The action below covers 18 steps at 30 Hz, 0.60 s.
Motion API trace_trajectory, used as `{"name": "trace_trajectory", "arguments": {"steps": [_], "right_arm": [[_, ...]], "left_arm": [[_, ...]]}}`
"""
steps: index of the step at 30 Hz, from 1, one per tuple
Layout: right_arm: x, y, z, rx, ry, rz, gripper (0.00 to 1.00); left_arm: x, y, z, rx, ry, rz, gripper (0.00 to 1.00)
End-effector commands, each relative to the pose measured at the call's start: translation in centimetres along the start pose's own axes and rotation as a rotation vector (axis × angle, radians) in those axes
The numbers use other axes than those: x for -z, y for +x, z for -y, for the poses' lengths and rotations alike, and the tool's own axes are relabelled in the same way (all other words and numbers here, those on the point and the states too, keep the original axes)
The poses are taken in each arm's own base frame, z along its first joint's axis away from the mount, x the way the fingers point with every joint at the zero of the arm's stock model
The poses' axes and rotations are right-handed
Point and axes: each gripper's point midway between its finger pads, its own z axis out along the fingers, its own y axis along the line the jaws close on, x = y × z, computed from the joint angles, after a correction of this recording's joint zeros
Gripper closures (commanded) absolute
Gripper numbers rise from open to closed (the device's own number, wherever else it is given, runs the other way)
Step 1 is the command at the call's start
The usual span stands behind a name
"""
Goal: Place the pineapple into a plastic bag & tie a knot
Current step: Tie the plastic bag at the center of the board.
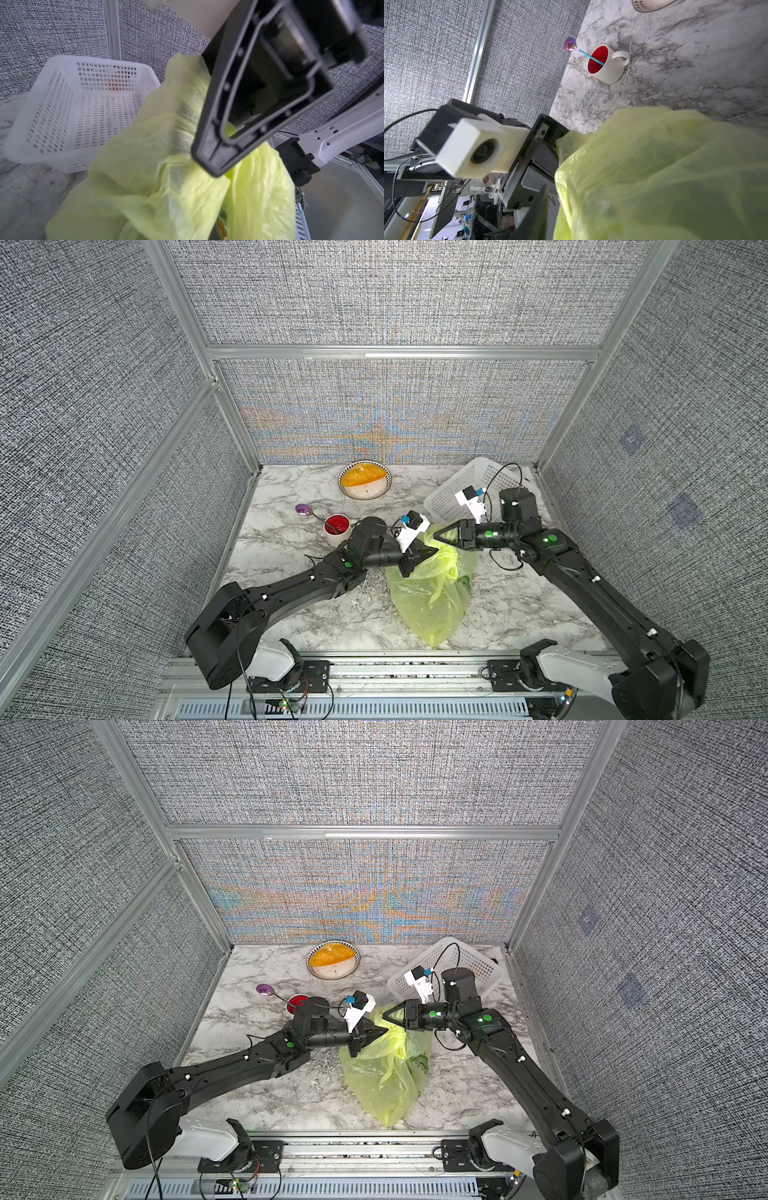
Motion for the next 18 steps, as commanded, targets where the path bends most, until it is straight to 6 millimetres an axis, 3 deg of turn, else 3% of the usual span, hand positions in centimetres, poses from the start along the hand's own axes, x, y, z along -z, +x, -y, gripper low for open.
{"name": "trace_trajectory", "arguments": {"steps": [1, 4, 8, 14, 18], "right_arm": [[1.1, 0.5, 0.5, 0.038, 0.094, -0.016, 0.48], [2.3, 1.7, 1.3, 0.048, 0.184, -0.048, 0.40], [4.0, 2.9, 1.6, 0.061, 0.268, -0.071, 0.39], [6.0, 3.6, -1.2, 0.115, 0.227, -0.049, 0.43], [5.7, 5.7, -2.5, 0.142, 0.141, -0.082, 0.52]], "left_arm": [[0.1, -0.2, -0.2, -0.019, -0.018, -0.008, 1.00], [0.0, -0.2, -0.3, -0.017, -0.023, -0.017, 1.00], [-0.1, -0.2, -0.4, -0.019, -0.021, -0.024, 1.00], [0.0, -0.3, -0.2, -0.020, -0.017, -0.036, 1.00], [0.1, -0.2, -0.1, -0.021, -0.012, -0.044, 1.00]]}}
